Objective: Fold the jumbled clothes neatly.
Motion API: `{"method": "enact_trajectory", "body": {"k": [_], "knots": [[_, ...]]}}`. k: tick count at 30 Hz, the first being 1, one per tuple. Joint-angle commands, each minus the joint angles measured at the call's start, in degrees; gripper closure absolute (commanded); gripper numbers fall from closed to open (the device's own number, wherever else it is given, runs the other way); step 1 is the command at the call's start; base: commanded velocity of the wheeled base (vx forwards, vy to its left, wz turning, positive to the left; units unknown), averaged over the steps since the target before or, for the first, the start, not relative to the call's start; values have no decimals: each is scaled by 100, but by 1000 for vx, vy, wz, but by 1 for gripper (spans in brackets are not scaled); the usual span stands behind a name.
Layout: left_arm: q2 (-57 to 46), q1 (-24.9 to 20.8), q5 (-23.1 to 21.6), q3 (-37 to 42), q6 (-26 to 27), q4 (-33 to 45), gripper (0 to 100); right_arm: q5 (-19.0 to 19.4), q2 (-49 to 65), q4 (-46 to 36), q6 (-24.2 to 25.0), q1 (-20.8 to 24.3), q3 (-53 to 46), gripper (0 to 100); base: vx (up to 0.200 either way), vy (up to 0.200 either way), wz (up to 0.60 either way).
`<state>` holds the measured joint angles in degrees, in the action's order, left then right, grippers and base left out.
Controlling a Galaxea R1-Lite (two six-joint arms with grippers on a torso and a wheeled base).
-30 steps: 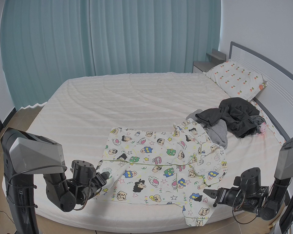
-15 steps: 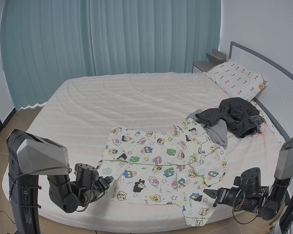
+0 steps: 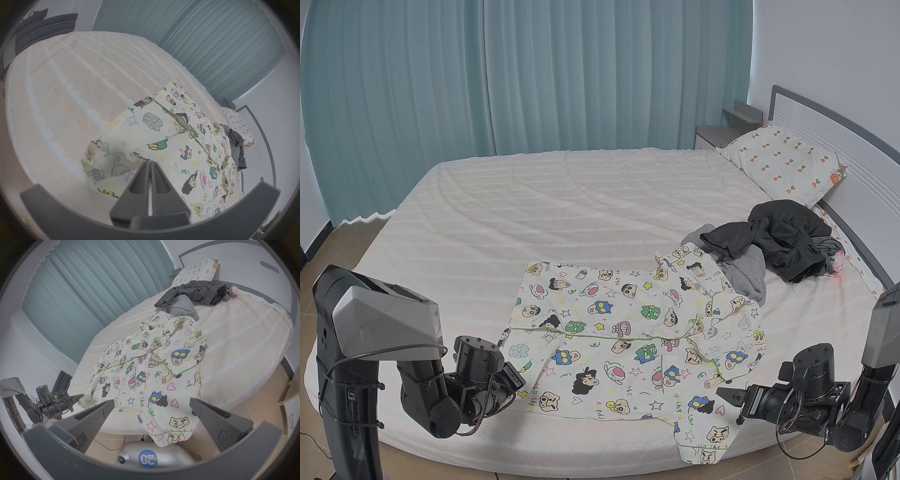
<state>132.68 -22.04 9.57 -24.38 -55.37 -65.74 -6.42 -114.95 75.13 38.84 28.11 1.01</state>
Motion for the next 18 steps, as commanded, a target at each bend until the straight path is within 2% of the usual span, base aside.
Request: {"method": "enact_trajectory", "body": {"k": [1, 11, 15, 18], "knots": [[-190, 51, 27, 4, 0, -9, 100, 1, -2, 2, 1, 1, -92, 0, 0, 0, 0], [-876, 279, 45, -14, 53, -44, 100, 1, 7, 10, 1, 1, -92, 0, 0, 0, 0], [-964, 640, 54, 4, 404, -158, 100, -8, 7, 2, 1, 1, -92, 0, 0, 0, 0], [-955, 842, 115, 21, 448, -395, 100, 1, 7, 2, 1, 1, -92, 0, 0, 0, 0]]}}
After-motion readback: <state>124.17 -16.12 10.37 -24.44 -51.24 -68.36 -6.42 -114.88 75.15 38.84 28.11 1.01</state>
